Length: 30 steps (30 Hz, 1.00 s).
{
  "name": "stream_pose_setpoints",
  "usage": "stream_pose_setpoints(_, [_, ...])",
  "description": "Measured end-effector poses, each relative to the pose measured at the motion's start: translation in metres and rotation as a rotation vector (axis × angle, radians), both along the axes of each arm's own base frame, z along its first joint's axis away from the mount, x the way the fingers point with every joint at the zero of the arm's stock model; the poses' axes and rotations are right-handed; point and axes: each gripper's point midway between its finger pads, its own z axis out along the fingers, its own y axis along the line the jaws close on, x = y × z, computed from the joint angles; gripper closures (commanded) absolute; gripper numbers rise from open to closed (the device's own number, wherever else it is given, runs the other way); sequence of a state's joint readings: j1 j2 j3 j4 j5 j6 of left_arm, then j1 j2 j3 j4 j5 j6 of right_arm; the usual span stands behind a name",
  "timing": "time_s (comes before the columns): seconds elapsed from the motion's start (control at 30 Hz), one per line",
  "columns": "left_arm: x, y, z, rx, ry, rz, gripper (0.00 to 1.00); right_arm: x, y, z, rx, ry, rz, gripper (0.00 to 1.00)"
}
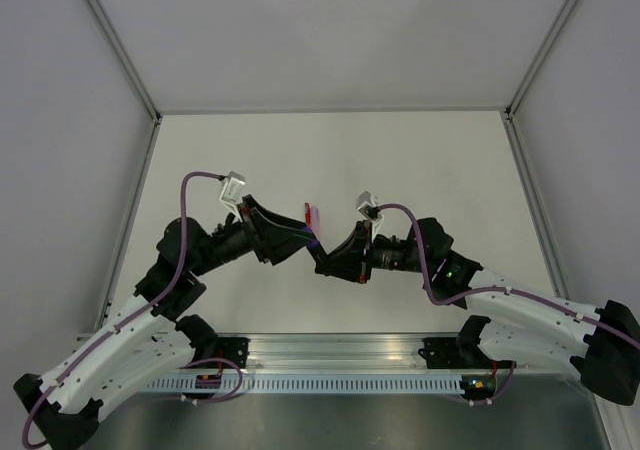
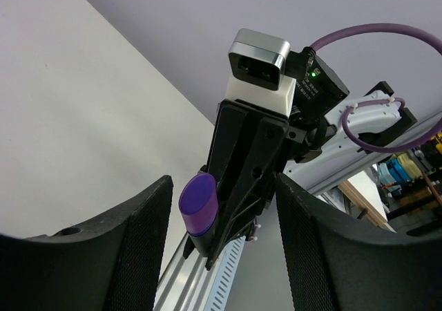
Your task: Insert the pens into the pen caps
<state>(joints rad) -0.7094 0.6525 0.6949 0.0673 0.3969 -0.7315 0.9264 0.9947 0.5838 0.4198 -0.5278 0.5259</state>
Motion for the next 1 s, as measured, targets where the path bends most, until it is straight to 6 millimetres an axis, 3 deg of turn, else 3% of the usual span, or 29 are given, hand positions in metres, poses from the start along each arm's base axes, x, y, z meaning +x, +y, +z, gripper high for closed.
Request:
stream_pose_setpoints(0.2, [-0.005,-0.002,-0.003,-0.013,-0.019,-0.032,0.42,-0.002,0.001,0.006,0.024,0.005,0.008,1.0])
stream_pose_setpoints(0.43, [-0.006,-0.006,-0.007,-0.019,-0.02,-0.055,0.74,-0.005,0.002,0.011,0.042,0.006,0.022,1.0])
stream_pose_setpoints(0.53, [-0.005,-0.008,-0.009,-0.02,-0.015,-0.064,0.98,-0.006,0.002,0.011,0.044,0.009,0.026,1.0])
stream_pose_setpoints(0.83, [-0.006,-0.009,-0.014,-0.077,-0.045,-0.08,0.98,-0.006,0.002,0.011,0.033,0.026,0.023,1.0])
stream_pose_setpoints(1.0, [-0.006,-0.003,0.003,-0.138,-0.109,-0.063,0.98,-0.003,0.009,0.03,0.021,0.033,0.023,1.0])
